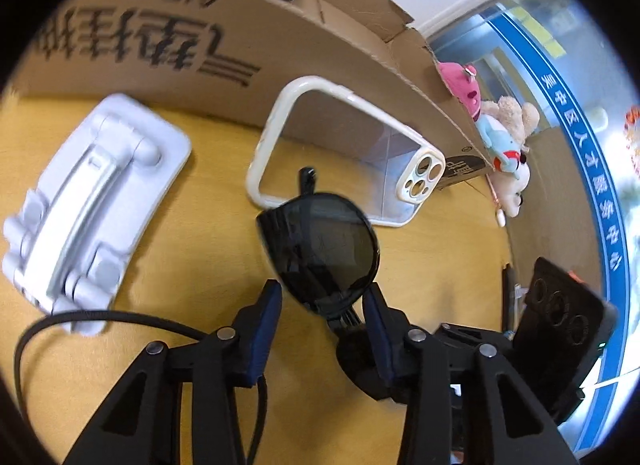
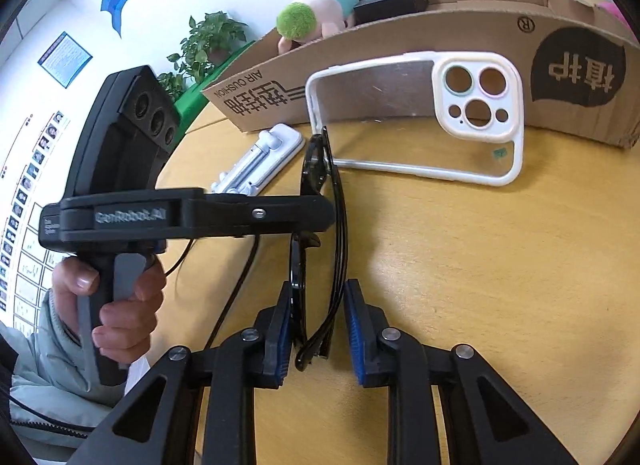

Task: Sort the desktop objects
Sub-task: 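Grasp the black sunglasses with both grippers and lift them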

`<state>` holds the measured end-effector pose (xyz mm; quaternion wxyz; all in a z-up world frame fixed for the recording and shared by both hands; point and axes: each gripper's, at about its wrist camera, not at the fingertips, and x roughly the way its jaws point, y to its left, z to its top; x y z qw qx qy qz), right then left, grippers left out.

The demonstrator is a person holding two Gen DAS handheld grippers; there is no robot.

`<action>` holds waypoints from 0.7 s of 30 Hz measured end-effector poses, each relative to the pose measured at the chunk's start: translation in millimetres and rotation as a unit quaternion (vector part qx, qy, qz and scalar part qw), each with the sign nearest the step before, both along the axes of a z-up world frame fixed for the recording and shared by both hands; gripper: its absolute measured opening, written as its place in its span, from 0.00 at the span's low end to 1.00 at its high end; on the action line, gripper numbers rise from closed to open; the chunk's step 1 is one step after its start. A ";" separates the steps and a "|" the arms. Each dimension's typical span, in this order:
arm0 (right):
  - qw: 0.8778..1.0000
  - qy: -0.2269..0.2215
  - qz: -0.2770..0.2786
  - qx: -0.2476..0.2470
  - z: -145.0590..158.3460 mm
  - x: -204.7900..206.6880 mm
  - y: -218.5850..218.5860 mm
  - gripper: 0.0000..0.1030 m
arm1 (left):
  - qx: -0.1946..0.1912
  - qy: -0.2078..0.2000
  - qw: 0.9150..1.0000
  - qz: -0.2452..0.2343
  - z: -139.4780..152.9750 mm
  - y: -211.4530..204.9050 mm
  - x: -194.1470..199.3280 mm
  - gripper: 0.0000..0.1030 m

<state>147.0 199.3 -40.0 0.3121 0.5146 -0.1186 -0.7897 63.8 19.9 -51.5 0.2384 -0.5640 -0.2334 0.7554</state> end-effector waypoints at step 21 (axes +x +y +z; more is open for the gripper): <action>0.998 0.052 0.004 -0.019 39.9 -11.2 -7.7 0.21 | 0.061 0.042 0.997 -0.027 56.7 6.9 -5.9 0.19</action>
